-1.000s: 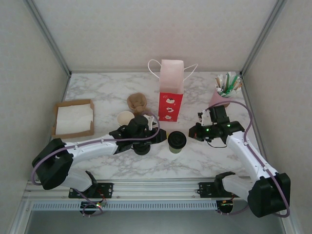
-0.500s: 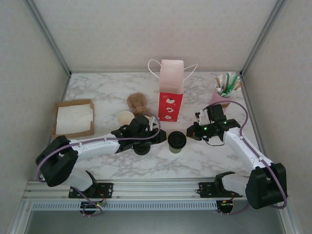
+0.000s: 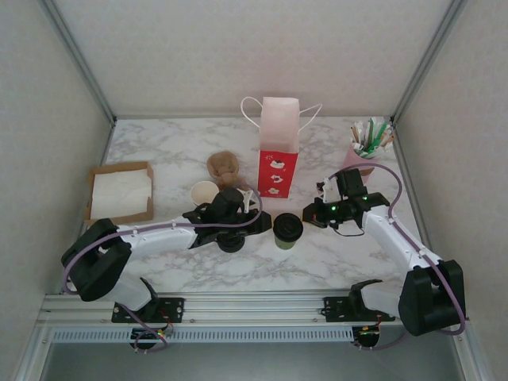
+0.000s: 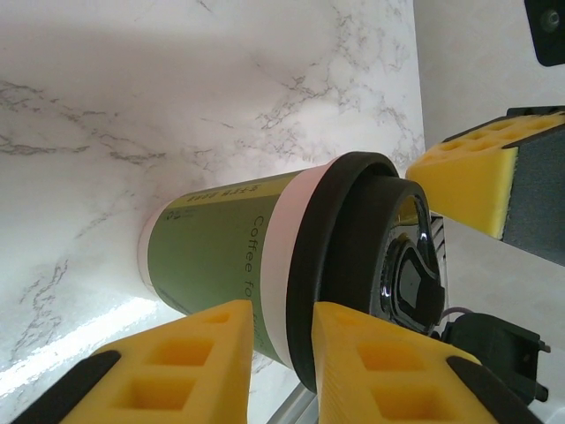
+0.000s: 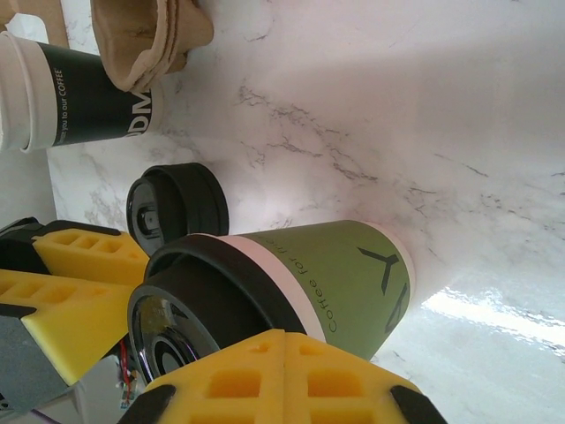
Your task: Pack the takeout coffee
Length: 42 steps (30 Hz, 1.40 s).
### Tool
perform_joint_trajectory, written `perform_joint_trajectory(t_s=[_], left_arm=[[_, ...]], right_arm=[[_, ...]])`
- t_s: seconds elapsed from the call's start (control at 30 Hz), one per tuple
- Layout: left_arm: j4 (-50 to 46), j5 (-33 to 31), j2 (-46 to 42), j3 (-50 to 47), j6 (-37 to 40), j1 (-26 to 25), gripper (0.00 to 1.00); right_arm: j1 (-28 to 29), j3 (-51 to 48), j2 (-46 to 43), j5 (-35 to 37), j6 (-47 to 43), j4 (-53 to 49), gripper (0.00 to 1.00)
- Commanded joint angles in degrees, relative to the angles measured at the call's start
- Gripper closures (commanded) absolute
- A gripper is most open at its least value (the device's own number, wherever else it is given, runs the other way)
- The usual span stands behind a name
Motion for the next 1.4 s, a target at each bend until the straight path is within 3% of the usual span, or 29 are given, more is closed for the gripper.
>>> perform_joint_trajectory(t_s=[0.0, 0.9, 1.13, 1.37], left_arm=[[0.8, 0.9, 1.6, -0.4, 0.9, 0.5, 0.75], [1.9, 1.1, 1.5, -4.0, -0.1, 0.4, 0.75], [-1.8, -0.4, -2.0, -2.0, 1.0, 0.4, 0.66], [-3.7, -0.6, -4.2, -1.3, 1.6, 1.2, 0.65]], right_arm=[[-0.2, -1.0, 1.1, -1.0, -0.9, -0.5, 1.0], [1.9, -0.6, 2.4, 1.0, -1.0, -2.1, 1.0], [2.1, 0.3, 1.6, 2.0, -1.0, -3.2, 1.0], [2.1, 0.9, 1.9, 2.1, -1.2, -3.3, 1.0]])
